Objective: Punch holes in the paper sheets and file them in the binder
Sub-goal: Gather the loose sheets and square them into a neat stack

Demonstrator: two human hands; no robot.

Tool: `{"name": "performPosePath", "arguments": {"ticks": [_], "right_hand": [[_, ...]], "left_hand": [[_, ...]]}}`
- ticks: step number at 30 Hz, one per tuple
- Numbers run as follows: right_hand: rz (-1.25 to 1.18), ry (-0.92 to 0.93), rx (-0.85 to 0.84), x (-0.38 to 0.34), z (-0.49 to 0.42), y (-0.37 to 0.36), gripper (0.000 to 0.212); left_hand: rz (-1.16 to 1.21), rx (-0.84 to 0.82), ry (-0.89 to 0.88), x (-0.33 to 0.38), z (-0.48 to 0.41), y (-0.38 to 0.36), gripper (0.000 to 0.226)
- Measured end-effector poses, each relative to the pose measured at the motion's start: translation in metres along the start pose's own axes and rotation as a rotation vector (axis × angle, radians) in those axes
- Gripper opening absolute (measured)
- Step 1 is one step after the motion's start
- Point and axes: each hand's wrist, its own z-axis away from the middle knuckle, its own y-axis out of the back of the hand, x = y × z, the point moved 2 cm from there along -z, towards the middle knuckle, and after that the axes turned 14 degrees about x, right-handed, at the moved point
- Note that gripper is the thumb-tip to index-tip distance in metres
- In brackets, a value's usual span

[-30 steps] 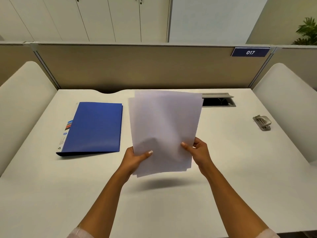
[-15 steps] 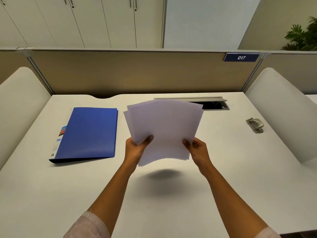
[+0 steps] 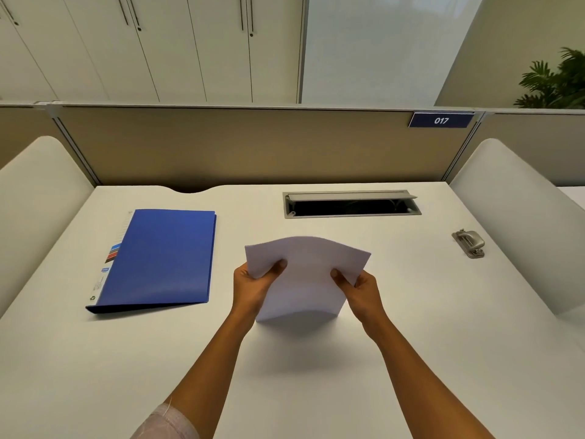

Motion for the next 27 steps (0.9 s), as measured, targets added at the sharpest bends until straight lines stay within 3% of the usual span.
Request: {"name": "performPosePath", "arguments": {"ticks": [6, 11, 17, 22, 27], "right_hand": [[-0.009, 0.008, 0.045, 0.000, -0.001, -0.002, 0.010], [0.050, -0.008, 0.052, 0.018, 0.001, -0.005, 0.021], [0.038, -0.015, 0.082, 0.029, 0.004, -0.006, 0.021], [0.034, 0.000, 0.103, 0.032, 0.005, -0.006, 0.017], [0.134, -0.107, 0.045, 0.056, 0.006, -0.006, 0.021]], "left_hand": [[0.003, -0.019, -0.056, 0.004, 0.000, -0.003, 0.018], [-0.034, -0.022, 0.001, -0.009, 0.001, 0.000, 0.023], [-0.037, -0.014, -0.001, -0.013, 0.003, 0.002, 0.028], [-0.027, -0.006, -0.030, -0.016, 0.005, 0.002, 0.020], [-0.066, -0.004, 0.081, -0.039, 0.008, 0.006, 0.017]]}}
